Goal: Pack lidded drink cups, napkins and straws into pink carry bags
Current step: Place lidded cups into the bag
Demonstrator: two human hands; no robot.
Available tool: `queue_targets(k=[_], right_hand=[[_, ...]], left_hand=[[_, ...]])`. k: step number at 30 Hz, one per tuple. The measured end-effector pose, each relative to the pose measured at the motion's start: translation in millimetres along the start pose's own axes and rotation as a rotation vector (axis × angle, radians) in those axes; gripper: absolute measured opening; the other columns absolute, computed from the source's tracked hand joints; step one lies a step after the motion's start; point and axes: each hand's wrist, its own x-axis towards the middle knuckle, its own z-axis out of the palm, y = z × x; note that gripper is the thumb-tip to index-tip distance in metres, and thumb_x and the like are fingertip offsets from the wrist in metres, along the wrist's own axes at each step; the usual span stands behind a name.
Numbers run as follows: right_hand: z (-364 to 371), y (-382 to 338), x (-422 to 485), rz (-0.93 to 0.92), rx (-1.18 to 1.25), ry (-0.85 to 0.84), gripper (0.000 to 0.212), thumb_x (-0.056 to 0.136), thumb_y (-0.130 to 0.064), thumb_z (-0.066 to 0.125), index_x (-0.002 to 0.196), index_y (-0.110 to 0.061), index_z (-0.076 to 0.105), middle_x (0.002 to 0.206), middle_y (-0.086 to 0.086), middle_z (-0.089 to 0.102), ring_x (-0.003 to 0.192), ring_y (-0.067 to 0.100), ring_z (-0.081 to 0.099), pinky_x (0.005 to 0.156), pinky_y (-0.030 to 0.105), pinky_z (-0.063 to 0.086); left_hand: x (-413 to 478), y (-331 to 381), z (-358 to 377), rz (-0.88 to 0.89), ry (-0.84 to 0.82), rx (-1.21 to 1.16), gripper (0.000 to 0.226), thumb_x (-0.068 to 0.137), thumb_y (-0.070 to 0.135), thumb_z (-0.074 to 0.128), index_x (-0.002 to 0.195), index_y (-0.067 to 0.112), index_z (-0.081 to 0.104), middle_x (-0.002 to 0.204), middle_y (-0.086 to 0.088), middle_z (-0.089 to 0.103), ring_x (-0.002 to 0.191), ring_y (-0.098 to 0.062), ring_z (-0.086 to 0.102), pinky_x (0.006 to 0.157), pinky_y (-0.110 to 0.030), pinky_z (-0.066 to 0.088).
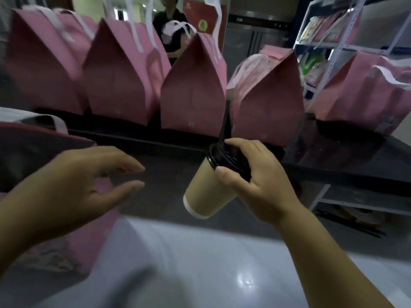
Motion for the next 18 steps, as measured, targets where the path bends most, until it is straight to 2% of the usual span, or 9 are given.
queue_targets(k=[3,5,8,12,18], right_hand=[[15.0,-43.5,28.9,-0.105,0.102,0.031,0.060,0.075,-0.061,0.043,0.124,-0.027,0.052,0.108,-0.003,0.055,0.101,0.013,0.051,0.084,0.028,0.043],[30.2,-72.2,46.5,-0.150,0.170,0.038,0.058,0.076,-0.060,0.042,0.122,-0.026,0.052,0.107,-0.001,0.056,0.101,0.013,0.052,0.085,0.030,0.043],[59.1,-113.6,70.6,-0.194,0.204,0.019,0.062,0.077,-0.060,0.038,0.124,-0.022,0.051,0.110,0.001,0.057,0.105,0.018,0.051,0.090,0.037,0.042],[100.1,-165.3,95.0,-0.262,0.197,-0.001,0.059,0.079,-0.059,0.037,0.123,-0.021,0.051,0.108,0.003,0.057,0.102,0.022,0.049,0.088,0.039,0.041],[155.3,-215.2,114.3,-0.307,0.007,-0.121,0.066,0.077,-0.062,0.035,0.128,-0.021,0.048,0.109,-0.001,0.053,0.102,0.020,0.042,0.088,0.029,0.034]], left_hand=[[-13.4,-35.9,-31.3,-0.061,0.034,0.028,0.025,0.078,0.055,0.057,0.101,0.045,0.059,0.100,0.030,0.059,0.082,0.009,0.058,0.068,-0.005,0.042],[-25.8,-68.4,-48.8,-0.114,0.042,0.045,0.026,0.077,0.056,0.059,0.102,0.048,0.058,0.100,0.030,0.059,0.077,0.009,0.059,0.063,-0.009,0.046],[-46.8,-120.6,-74.0,-0.187,0.034,0.103,0.028,0.076,0.059,0.060,0.103,0.051,0.056,0.100,0.032,0.058,0.080,0.009,0.059,0.064,-0.017,0.049],[-68.8,-172.0,-104.4,-0.234,0.030,0.161,0.038,0.071,0.046,0.069,0.103,0.056,0.052,0.100,0.035,0.054,0.085,0.010,0.056,0.061,-0.015,0.047],[-80.6,-229.2,-124.4,-0.145,-0.071,0.089,0.034,0.070,0.062,0.053,0.104,0.057,0.050,0.102,0.022,0.059,0.096,-0.006,0.056,0.079,-0.039,0.052]])
